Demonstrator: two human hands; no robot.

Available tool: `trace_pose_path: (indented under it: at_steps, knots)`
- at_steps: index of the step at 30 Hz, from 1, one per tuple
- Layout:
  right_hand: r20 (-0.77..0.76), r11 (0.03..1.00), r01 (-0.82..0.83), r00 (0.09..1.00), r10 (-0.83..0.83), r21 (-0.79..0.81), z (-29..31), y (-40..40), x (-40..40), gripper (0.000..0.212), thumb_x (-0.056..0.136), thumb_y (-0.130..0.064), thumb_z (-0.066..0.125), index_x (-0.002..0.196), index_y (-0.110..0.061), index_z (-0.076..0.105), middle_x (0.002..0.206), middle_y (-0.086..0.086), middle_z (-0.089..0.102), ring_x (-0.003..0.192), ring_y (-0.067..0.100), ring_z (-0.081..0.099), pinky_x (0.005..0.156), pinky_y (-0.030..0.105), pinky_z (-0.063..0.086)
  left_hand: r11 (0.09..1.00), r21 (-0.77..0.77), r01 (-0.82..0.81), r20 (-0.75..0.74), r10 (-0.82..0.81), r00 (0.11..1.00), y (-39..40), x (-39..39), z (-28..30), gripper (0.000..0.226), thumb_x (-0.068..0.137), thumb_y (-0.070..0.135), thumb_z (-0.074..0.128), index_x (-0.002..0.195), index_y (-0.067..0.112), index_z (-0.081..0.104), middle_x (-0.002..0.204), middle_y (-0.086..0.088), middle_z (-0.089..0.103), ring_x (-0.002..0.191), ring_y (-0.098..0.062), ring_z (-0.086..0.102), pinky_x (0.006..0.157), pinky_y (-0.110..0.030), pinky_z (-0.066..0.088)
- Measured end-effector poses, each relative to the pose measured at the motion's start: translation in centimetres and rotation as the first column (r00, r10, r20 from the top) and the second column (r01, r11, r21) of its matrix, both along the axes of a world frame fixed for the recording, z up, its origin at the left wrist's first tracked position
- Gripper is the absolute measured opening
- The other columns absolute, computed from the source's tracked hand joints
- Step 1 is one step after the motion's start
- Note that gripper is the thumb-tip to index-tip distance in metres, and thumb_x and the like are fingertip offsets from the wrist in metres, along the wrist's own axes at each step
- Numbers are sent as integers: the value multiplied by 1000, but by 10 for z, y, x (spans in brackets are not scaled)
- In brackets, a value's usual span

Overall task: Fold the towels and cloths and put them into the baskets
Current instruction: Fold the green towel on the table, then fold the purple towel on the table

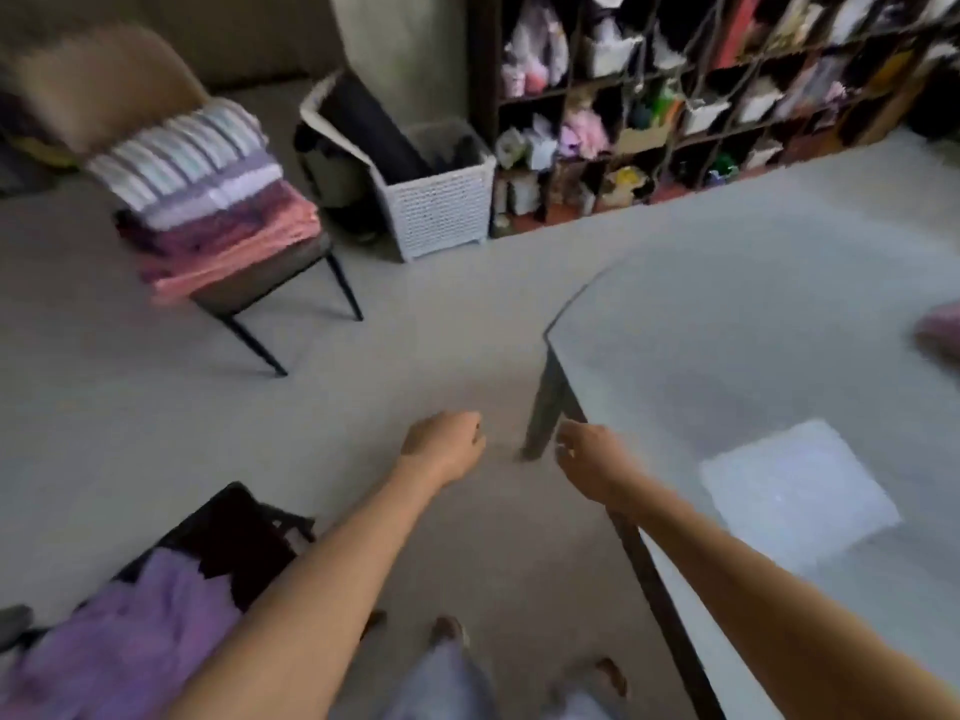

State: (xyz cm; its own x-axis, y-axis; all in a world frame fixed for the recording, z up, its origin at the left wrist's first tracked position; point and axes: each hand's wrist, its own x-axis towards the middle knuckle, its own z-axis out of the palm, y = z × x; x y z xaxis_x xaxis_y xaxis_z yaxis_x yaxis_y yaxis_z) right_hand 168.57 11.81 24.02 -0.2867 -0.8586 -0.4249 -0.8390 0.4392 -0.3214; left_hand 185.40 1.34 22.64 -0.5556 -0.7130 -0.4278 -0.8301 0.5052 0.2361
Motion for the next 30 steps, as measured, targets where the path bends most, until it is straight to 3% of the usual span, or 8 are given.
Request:
trace_pose_path:
  at_steps: [5,11,13,16,18,22,27,30]
  knots:
    - [2,920,-391,920,391,-6,-8,-111,134,28,96,-26,43,119,-16,57,117,9,63,103,31,60,81,34,49,896,4,-445,-15,445,896,-17,183,-7,28,97,31,43,111,13,59,117,-10,62,109,-31,58,82,-37,47]
    - [70,679,-734,677,733,-10,-25,-173,302,26,95,-24,43,115,-18,58,114,9,64,101,30,60,81,33,50,587,26,-809,11,809,588,38,332,-27,27,100,27,43,115,8,57,103,-6,64,90,-19,63,73,-29,48]
    - [94,589,-808,586,805,-4,-32,-176,341,25,95,-24,42,114,-18,58,111,7,64,97,28,61,79,32,50,475,29,-879,64,877,476,59,357,-33,30,101,28,42,117,8,57,100,-5,63,92,-17,63,74,-26,44]
    - [96,420,-908,417,904,-12,-46,-186,389,24,96,-23,42,113,-16,57,110,9,64,97,28,61,84,36,52,299,-30,-954,57,953,297,86,381,-49,37,101,31,42,133,13,48,123,-6,59,110,-20,58,90,-27,43]
    - [63,306,-952,305,950,4,-60,-188,416,25,97,-22,41,115,-13,56,111,11,64,100,30,61,85,37,50,200,-16,-980,69,978,198,105,391,-64,40,99,31,44,135,12,45,128,-8,56,115,-24,55,96,-33,45]
    - [46,91,-994,94,995,65,-112,-180,459,22,98,-22,46,115,-12,54,111,8,62,99,25,60,85,34,49,-11,48,-999,92,996,-7,137,410,-115,37,97,28,47,131,13,43,125,-7,54,113,-25,53,91,-36,48]
    - [-14,-138,-984,-140,990,112,-198,-177,506,30,96,-21,50,124,-11,49,119,7,54,108,25,53,90,37,48,-62,106,-992,122,991,-49,147,428,-196,49,96,28,50,140,16,34,136,-7,45,126,-25,43,96,-36,43]
    - [-73,-235,-965,-244,967,119,-259,-174,535,34,94,-19,50,127,-11,46,121,9,52,107,26,51,89,37,46,-10,87,-996,123,992,1,148,440,-254,62,94,28,54,147,19,24,148,-6,35,136,-26,33,100,-37,42]
